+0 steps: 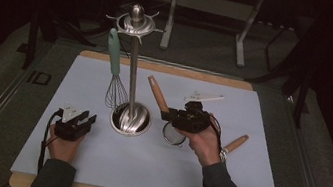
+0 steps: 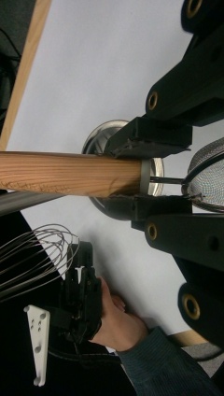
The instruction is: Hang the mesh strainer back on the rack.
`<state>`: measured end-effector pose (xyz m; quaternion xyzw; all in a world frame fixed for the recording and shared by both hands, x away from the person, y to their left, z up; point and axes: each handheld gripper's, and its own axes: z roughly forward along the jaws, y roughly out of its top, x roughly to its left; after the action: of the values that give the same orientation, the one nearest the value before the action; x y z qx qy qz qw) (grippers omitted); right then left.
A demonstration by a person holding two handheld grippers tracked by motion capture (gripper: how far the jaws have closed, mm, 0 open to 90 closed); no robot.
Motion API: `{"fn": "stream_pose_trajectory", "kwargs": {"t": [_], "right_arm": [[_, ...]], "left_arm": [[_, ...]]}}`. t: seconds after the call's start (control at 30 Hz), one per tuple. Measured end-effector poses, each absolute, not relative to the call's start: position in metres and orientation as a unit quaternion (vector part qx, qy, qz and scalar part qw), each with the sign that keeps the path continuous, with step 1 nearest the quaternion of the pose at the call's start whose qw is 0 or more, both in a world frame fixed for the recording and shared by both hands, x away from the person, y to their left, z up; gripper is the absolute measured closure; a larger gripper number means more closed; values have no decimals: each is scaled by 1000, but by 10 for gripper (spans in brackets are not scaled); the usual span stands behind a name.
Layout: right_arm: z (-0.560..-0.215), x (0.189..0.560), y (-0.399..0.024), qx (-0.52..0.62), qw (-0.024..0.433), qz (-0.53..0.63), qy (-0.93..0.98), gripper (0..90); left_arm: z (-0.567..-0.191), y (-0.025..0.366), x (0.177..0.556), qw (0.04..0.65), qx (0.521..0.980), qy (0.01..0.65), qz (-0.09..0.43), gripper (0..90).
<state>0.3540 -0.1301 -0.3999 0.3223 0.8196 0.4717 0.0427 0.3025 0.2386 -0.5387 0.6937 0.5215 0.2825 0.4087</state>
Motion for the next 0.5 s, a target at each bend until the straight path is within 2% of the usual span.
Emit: {"fn": "stream_pose_trajectory", "kwargs": {"t": [0.5], "right_arm": [[-386,338,-139,298,63,514,802,721]], "left_arm": [[-539,239,303,408,694,522,283,640]]}}
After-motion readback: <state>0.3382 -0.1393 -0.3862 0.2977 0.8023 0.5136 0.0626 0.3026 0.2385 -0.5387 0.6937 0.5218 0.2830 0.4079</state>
